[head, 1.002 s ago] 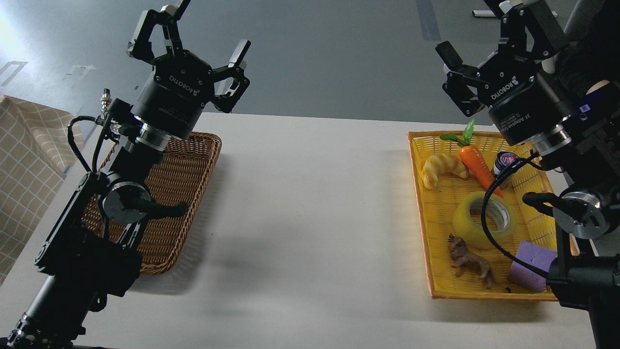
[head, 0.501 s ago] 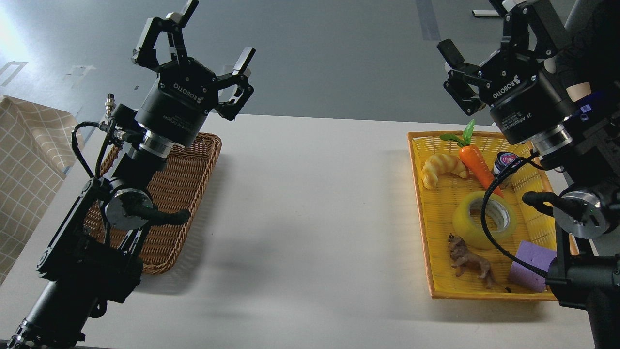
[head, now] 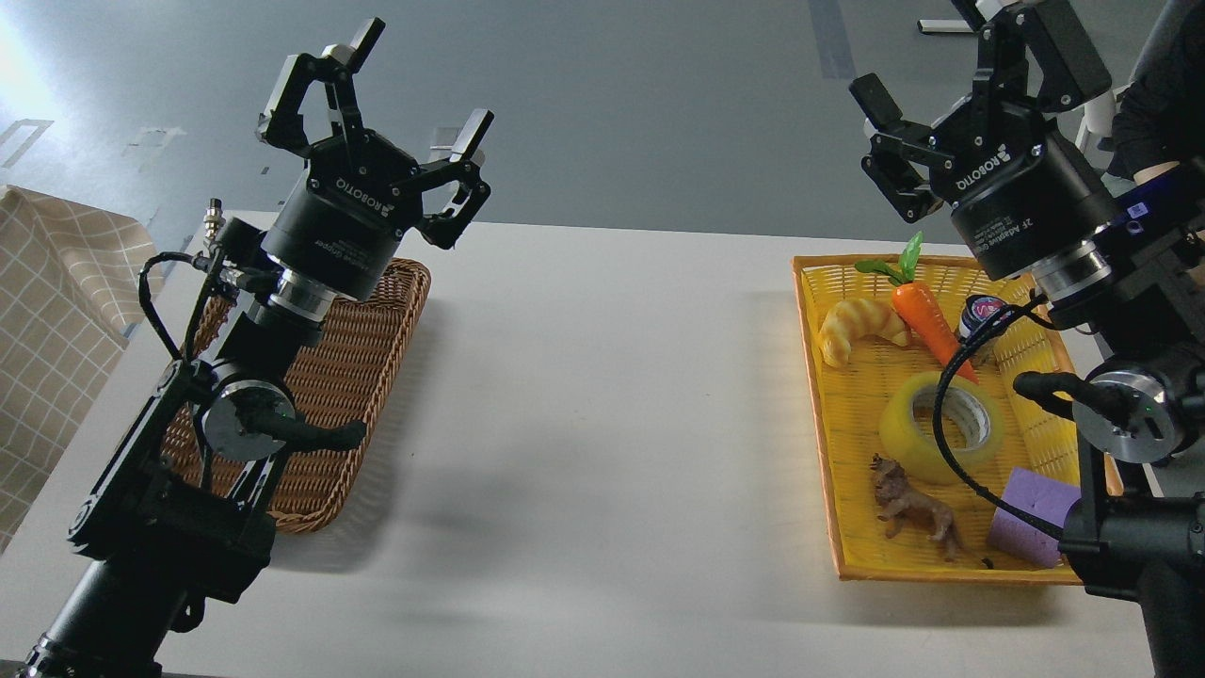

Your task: Place and transfer tape with both arms

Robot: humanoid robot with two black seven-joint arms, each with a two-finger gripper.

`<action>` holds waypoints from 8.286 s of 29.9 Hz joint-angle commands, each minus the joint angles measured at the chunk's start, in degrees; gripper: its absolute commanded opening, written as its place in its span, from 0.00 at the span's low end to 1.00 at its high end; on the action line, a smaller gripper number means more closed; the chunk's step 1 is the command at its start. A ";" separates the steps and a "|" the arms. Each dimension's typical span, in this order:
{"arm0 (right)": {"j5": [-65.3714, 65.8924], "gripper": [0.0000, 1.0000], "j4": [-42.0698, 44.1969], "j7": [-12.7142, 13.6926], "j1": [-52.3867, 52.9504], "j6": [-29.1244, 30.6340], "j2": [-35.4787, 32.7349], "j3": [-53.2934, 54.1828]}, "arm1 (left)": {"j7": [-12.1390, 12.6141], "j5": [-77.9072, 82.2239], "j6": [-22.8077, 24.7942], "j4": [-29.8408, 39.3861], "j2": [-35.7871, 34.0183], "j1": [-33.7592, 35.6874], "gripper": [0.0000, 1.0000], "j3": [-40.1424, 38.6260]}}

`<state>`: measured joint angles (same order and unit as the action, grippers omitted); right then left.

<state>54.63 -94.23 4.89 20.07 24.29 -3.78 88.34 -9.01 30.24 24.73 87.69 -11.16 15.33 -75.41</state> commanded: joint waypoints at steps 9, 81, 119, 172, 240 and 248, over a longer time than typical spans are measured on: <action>0.04 0.99 -0.34 0.03 -0.12 0.06 0.09 -0.10 | -0.13 0.00 -0.20 0.02 0.09 0.05 1.00 -0.18; 6.45 1.00 -3.24 -7.44 -24.11 2.26 -33.47 24.51 | 0.66 0.44 -1.17 1.16 -0.71 -1.00 1.00 0.35; 39.77 0.96 10.64 5.40 -5.58 3.57 -43.33 -23.12 | 1.19 0.61 -0.82 1.16 -0.80 -1.53 1.00 1.32; 54.71 0.78 15.92 2.58 -1.70 2.26 -36.30 -35.96 | 0.93 0.53 -0.82 0.99 -0.88 -2.41 1.00 1.14; 54.62 0.36 17.15 2.76 -2.85 2.52 -35.59 -35.87 | 1.19 0.61 -2.14 0.90 -0.88 -3.03 1.00 1.23; 54.44 0.31 17.77 2.76 -2.93 2.52 -35.59 -35.78 | 1.19 0.61 -2.31 0.81 -0.88 -3.03 1.00 1.23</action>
<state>109.17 -76.87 7.62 17.14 26.80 -39.39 52.48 -7.82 30.85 22.42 88.53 -12.04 12.30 -74.18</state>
